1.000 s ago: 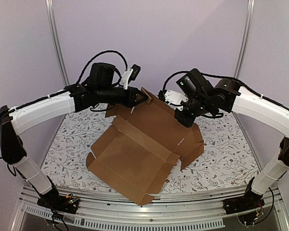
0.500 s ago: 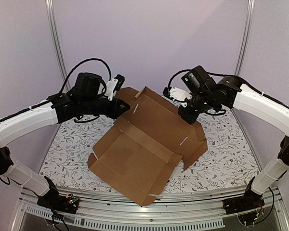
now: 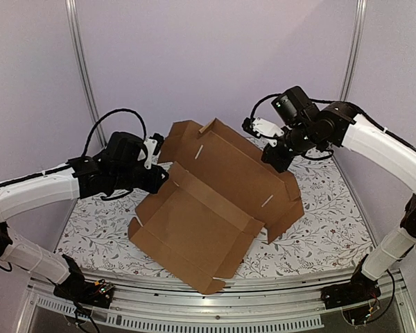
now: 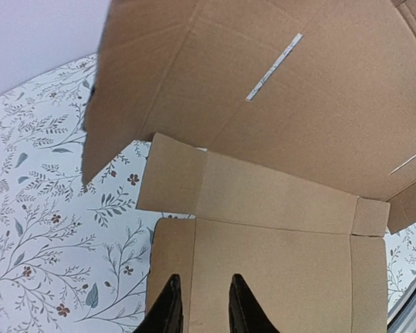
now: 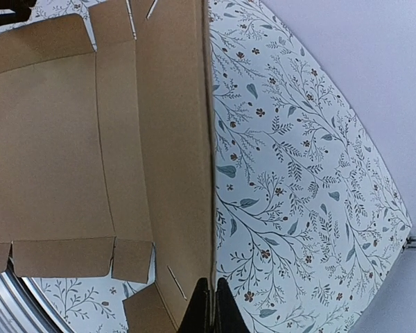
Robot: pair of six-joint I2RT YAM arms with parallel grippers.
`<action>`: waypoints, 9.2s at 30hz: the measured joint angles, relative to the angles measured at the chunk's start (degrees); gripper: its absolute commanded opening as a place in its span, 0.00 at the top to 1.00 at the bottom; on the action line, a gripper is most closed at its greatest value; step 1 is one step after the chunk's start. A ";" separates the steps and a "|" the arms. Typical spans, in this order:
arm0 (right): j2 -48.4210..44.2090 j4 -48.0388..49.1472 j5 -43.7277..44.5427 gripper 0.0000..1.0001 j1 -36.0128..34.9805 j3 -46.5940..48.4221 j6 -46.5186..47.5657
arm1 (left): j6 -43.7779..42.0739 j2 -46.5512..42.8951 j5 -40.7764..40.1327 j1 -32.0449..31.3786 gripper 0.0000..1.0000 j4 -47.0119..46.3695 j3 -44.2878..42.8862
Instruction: Fold the paper box
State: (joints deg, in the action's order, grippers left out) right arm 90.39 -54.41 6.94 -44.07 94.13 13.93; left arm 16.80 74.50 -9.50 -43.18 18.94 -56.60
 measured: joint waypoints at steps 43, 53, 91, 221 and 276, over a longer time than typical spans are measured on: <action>-23.58 4.98 -18.23 1.00 1.33 -14.16 0.48 | 12.94 -10.23 13.55 12.98 0.77 -22.21 9.73; -23.80 6.10 -17.55 1.00 1.36 -15.04 0.15 | 14.75 -7.26 23.28 13.60 0.81 -24.13 9.05; -20.02 9.92 -8.94 1.00 1.36 -15.04 -4.50 | 10.84 -5.88 31.26 10.36 0.82 -13.42 2.21; -24.26 15.43 -10.75 1.00 -1.84 -19.98 -11.32 | 25.55 22.67 38.91 20.55 0.64 -62.20 -3.48; -22.45 11.56 -10.19 1.00 -3.96 -19.45 -12.44 | 16.22 26.75 45.24 14.14 0.78 -56.39 -3.02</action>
State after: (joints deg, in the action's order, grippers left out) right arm 67.94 -42.85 -3.25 -48.03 74.67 1.50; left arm 33.01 101.25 35.75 -29.04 -37.45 -59.61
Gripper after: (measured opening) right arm 0.006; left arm 0.228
